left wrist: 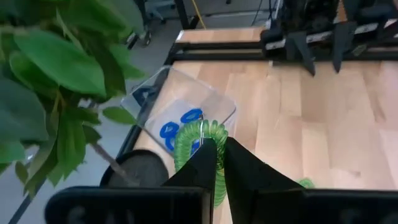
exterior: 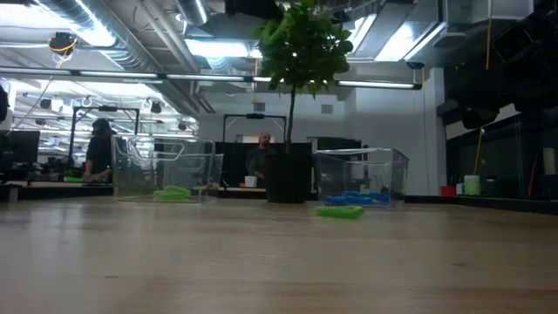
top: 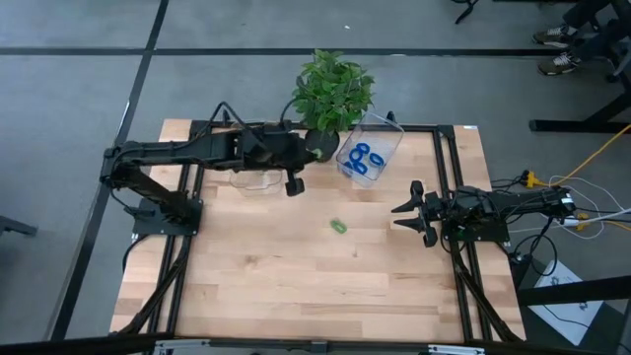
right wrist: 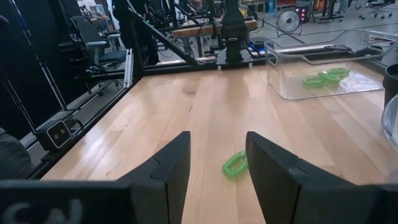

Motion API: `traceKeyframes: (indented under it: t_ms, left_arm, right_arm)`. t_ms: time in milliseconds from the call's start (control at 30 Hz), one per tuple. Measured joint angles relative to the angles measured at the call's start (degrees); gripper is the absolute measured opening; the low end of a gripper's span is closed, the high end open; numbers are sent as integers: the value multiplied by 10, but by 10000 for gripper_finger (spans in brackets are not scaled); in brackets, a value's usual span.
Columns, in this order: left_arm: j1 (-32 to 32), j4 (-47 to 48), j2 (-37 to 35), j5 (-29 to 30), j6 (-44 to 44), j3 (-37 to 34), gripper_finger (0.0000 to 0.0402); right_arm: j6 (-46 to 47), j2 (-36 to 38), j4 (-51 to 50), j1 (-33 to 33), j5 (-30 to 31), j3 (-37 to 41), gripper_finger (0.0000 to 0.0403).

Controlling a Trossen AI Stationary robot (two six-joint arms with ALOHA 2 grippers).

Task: Sort spring keychains
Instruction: Put the green spring keychain into the left transparent bin

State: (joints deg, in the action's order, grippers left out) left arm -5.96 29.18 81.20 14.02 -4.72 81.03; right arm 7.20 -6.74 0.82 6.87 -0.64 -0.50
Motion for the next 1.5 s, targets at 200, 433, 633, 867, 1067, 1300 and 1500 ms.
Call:
traceKeyframes:
  t_ms: [200,433,633,867,1067,1300,1500]
  left_arm:
    - [-14,61,1,0,28,0,15]
    - [-22,125,-4,48,100,0,15]
    - [-21,208,-13,107,171,0,15]
    - [-21,305,-24,173,254,0,15]
    - [-21,412,-32,224,322,0,15]
    - [-21,518,-32,275,389,0,15]
    - [-22,570,-32,314,429,0,15]
  right_arm:
    - [0,0,0,0,0,0,154]
    - [0,0,0,0,0,0,154]
    - [0,0,0,0,0,0,154]
    - [0,0,0,0,0,0,154]
    - [0,0,0,0,0,0,154]
    - [0,0,0,0,0,0,154]
    - [0,0,0,0,0,0,154]
